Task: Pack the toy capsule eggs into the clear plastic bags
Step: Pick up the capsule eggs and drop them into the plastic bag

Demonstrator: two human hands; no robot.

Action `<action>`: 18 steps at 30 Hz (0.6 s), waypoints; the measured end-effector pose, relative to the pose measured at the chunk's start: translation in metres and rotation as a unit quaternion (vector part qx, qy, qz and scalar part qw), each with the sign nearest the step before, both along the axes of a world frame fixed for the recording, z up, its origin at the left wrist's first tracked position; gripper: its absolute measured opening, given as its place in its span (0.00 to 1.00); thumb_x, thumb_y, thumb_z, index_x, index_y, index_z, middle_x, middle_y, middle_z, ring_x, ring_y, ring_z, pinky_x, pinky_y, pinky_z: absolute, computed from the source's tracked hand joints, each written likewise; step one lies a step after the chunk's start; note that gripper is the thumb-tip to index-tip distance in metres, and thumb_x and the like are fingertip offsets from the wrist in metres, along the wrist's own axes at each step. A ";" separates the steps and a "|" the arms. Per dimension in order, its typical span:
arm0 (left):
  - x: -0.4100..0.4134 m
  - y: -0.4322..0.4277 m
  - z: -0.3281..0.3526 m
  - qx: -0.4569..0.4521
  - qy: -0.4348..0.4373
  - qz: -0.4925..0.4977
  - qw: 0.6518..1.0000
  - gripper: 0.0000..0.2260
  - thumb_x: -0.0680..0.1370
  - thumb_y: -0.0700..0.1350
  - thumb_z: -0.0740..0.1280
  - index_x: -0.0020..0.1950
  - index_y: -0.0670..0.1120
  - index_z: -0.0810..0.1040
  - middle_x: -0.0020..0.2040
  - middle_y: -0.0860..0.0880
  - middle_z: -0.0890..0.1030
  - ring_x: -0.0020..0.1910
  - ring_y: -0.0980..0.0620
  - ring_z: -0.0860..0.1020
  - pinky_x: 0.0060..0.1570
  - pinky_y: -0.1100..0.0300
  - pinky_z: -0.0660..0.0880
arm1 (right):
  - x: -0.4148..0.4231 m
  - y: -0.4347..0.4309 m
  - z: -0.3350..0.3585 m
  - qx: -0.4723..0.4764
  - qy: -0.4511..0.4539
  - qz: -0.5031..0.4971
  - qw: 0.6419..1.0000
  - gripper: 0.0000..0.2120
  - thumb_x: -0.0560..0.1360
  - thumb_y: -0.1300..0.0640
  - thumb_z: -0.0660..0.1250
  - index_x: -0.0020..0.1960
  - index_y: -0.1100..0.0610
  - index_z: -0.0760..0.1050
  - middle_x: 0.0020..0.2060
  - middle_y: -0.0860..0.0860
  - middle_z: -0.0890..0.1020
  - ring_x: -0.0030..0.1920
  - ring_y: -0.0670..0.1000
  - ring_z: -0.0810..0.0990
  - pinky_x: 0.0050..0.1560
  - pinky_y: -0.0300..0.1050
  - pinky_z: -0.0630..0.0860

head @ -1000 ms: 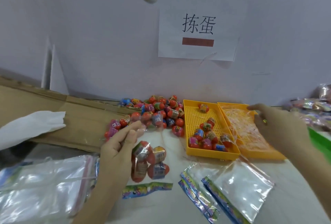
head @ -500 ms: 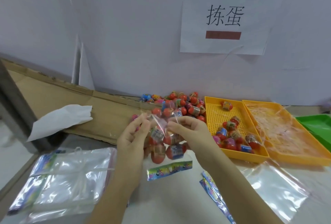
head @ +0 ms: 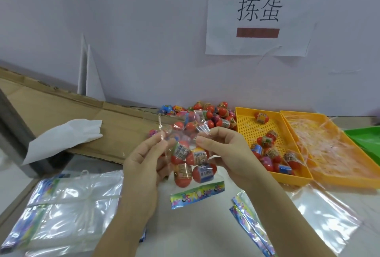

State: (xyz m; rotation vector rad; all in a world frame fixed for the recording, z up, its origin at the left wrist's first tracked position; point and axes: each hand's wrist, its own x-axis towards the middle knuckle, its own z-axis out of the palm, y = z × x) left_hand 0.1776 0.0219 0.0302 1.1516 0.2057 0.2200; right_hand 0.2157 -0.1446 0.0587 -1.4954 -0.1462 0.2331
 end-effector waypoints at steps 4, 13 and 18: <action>-0.001 0.005 0.003 0.013 0.023 -0.076 0.997 0.09 0.69 0.50 0.72 0.47 0.52 0.87 0.46 0.44 0.86 0.43 0.45 0.85 0.42 0.48 0.83 | -0.002 0.006 -0.001 -0.004 -0.003 0.020 1.000 0.03 0.71 0.60 0.73 0.42 0.56 0.79 0.35 0.50 0.84 0.36 0.47 0.83 0.34 0.39 0.78; -0.001 0.006 0.006 0.028 0.041 -0.031 0.998 0.09 0.73 0.42 0.70 0.42 0.55 0.87 0.44 0.50 0.87 0.41 0.52 0.85 0.29 0.57 0.80 | -0.004 0.016 -0.002 -0.005 0.050 0.036 0.998 0.06 0.73 0.56 0.72 0.48 0.56 0.80 0.42 0.50 0.84 0.40 0.48 0.82 0.42 0.47 0.82; -0.004 0.006 0.012 -0.044 0.042 -0.067 0.996 0.09 0.69 0.43 0.69 0.46 0.49 0.87 0.48 0.45 0.86 0.43 0.46 0.86 0.32 0.54 0.81 | -0.003 0.009 0.001 0.028 0.016 0.024 0.999 0.05 0.72 0.66 0.71 0.43 0.57 0.79 0.35 0.51 0.81 0.35 0.49 0.82 0.33 0.44 0.80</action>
